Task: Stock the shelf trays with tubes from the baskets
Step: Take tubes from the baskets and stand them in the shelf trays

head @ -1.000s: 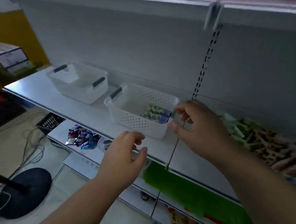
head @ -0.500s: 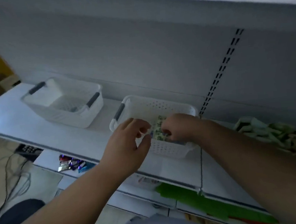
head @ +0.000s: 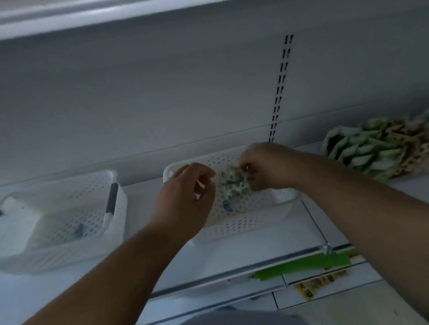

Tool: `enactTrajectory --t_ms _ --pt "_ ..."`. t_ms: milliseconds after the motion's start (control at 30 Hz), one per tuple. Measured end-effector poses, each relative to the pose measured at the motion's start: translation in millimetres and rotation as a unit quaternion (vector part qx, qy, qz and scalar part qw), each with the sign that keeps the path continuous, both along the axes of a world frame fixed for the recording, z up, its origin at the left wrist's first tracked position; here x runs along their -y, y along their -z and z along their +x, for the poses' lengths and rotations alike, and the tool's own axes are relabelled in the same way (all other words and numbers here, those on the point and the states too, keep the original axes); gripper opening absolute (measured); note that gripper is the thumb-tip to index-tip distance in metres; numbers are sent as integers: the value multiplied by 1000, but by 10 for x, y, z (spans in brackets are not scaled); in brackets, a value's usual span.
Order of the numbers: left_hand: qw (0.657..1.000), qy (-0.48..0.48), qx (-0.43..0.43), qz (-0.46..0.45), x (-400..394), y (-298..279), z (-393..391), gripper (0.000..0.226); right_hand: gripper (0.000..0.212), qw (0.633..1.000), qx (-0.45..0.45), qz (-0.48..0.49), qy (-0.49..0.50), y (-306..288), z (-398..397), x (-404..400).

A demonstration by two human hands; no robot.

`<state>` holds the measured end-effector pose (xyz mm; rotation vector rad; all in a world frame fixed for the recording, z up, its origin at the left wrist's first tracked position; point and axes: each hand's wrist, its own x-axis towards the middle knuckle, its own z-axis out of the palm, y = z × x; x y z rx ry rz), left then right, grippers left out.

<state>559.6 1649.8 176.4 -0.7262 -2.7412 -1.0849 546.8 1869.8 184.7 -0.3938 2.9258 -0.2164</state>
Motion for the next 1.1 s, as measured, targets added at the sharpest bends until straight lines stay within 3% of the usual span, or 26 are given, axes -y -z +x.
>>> enactTrajectory --t_ms 100,200,267,400,600,700,833,933,1000,1100 --pt "1000 -4 1 -8 -181 10 -157 16 26 968 -164 -156 113 -239 309 -185" --pt "992 55 13 -116 -476 93 -316 20 30 923 -243 -219 202 -301 625 -201" --pt "972 95 27 -215 -692 163 -458 22 30 905 -245 -252 239 -269 758 -178" --pt "893 149 -7 -425 -959 353 -646 26 30 889 -234 -284 272 -162 903 -144" --pt "881 182 -6 -438 -921 441 -633 27 27 862 -218 -346 300 -87 1014 -116" --pt "924 146 6 -352 -845 236 -593 19 28 857 -225 -351 302 -89 1063 -100" --pt "988 77 45 -124 -660 -109 -268 18 31 828 -226 -414 304 -108 1138 -124" --pt "997 28 64 14 -606 -321 35 21 30 792 -226 -482 298 -150 1222 -175" --pt "991 21 89 94 -654 -373 179 21 19 776 -232 -508 293 -172 1300 -215" --pt "973 43 139 180 -831 -368 381 17 25 748 -237 -551 283 -192 1515 -306"
